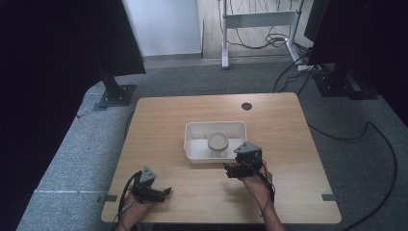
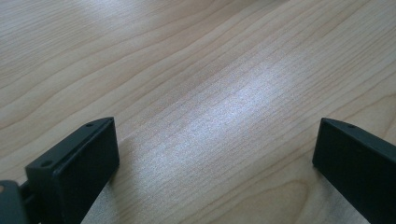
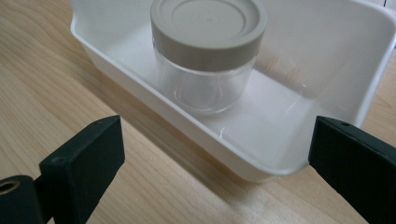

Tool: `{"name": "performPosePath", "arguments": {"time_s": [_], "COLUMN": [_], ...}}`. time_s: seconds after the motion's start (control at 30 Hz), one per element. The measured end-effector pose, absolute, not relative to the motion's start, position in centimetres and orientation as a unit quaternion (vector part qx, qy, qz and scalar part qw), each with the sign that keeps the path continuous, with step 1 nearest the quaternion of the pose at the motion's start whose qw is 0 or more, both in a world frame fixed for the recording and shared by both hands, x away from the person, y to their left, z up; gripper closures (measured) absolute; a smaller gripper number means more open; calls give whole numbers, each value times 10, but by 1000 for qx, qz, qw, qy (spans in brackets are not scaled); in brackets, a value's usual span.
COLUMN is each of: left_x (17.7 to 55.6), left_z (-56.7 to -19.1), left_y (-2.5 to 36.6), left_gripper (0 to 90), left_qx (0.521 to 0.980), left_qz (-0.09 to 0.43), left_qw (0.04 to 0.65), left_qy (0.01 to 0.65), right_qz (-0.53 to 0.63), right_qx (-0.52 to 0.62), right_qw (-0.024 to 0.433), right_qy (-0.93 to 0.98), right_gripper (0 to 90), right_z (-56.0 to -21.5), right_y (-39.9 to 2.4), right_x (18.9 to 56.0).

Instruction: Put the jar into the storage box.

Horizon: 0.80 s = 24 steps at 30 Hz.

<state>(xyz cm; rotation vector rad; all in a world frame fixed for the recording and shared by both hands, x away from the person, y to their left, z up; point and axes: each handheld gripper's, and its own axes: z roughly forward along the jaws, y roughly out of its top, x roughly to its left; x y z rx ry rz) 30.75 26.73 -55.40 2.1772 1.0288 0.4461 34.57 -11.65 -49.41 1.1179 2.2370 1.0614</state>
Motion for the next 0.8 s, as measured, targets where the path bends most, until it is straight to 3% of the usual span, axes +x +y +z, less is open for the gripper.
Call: {"name": "performPosePath", "arguments": {"time_s": [0.8], "left_x": [307], "left_z": [-554], "left_y": [267], "left_gripper": [2], "left_qx": [836], "left_qz": [171], "left_qw": [340], "left_qy": [396], "right_qz": [372], "right_qx": [404], "right_qw": [227], "right_qy": [804], "right_gripper": [32], "right_z": [-504], "right_y": [-151], "right_x": [321]}}
